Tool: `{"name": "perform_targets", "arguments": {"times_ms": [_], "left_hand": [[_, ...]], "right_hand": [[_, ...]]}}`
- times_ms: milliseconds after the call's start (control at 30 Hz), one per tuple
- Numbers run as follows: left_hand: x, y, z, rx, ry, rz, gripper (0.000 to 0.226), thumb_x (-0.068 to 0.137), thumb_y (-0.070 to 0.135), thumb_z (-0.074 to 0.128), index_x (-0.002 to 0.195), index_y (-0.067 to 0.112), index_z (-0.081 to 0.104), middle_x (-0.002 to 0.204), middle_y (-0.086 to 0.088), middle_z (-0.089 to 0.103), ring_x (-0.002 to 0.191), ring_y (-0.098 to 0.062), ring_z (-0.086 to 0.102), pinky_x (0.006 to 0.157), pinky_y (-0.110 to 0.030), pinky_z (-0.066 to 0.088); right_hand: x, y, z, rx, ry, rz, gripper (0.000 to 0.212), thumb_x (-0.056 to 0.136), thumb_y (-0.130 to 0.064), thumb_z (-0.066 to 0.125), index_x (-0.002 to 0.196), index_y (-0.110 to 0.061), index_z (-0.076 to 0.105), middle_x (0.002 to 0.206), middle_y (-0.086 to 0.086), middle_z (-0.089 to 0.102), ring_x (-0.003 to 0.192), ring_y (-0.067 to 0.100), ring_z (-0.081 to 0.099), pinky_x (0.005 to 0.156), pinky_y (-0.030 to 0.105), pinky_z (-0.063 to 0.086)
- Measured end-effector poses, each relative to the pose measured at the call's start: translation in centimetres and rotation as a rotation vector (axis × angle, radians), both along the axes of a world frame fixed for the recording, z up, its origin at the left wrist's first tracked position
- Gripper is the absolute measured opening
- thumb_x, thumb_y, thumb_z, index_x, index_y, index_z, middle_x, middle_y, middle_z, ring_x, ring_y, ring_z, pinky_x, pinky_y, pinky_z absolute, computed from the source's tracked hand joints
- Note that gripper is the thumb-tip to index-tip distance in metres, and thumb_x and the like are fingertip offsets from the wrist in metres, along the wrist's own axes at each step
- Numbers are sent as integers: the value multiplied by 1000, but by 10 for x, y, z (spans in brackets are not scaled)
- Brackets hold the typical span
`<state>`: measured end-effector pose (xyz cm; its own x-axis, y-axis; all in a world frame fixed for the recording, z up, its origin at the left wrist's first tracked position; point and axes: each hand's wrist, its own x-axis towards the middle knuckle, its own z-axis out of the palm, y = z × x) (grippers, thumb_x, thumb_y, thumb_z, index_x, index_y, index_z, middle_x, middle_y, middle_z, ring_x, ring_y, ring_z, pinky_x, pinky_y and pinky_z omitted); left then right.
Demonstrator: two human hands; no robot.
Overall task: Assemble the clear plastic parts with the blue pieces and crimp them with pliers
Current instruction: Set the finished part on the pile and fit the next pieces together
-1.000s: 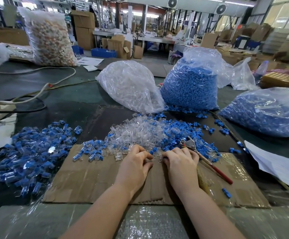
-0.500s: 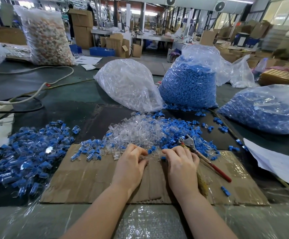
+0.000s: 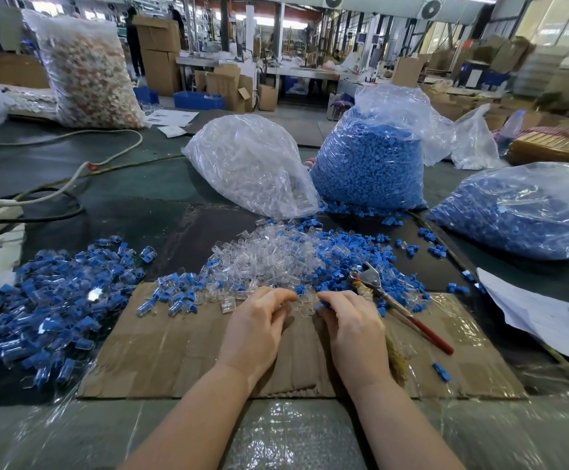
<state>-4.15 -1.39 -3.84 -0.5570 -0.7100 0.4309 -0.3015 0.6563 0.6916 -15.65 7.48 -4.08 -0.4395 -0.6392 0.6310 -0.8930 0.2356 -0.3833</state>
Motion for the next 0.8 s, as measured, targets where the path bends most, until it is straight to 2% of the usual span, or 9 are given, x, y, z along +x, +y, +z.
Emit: {"name": "perform_targets", "arguments": {"times_ms": [200,400,533,700,800], "left_hand": [[0,1,0,35,-18,-42,20,79,14,72,99,16,68,93,10,59,82,-3,59,81,-18,50],[0,1,1,16,12,-19,13,82,9,68,95,10,71,92,14,49,81,-3,56,80,-12,47],[1,0,3,25,-12,-21,12,85,12,65,95,14,71,86,13,54,81,-2,54,76,-5,41],[1,-2,2,24,-25,-7,8,87,15,63,91,21,68,80,22,53,77,7,51,72,-1,37],[0,-3,-1,35,-27,11,7,86,14,64,88,21,67,79,19,54,76,1,52,70,-3,35]], "right_hand": [[0,2,1,48,-50,26,19,81,1,67,98,-7,71,89,6,67,82,27,62,78,37,50],[2,2,4,37,-71,39,27,81,8,63,101,-8,71,89,6,65,82,25,60,77,37,50],[3,2,5,-21,-56,19,15,81,4,66,90,-8,71,84,3,67,77,24,61,73,39,51],[3,2,5,1,-8,-13,16,75,2,70,83,-12,69,80,0,63,76,23,60,73,38,44],[5,3,6,30,18,-35,16,65,-6,62,77,-15,67,78,-1,60,76,23,58,74,37,42]]}}
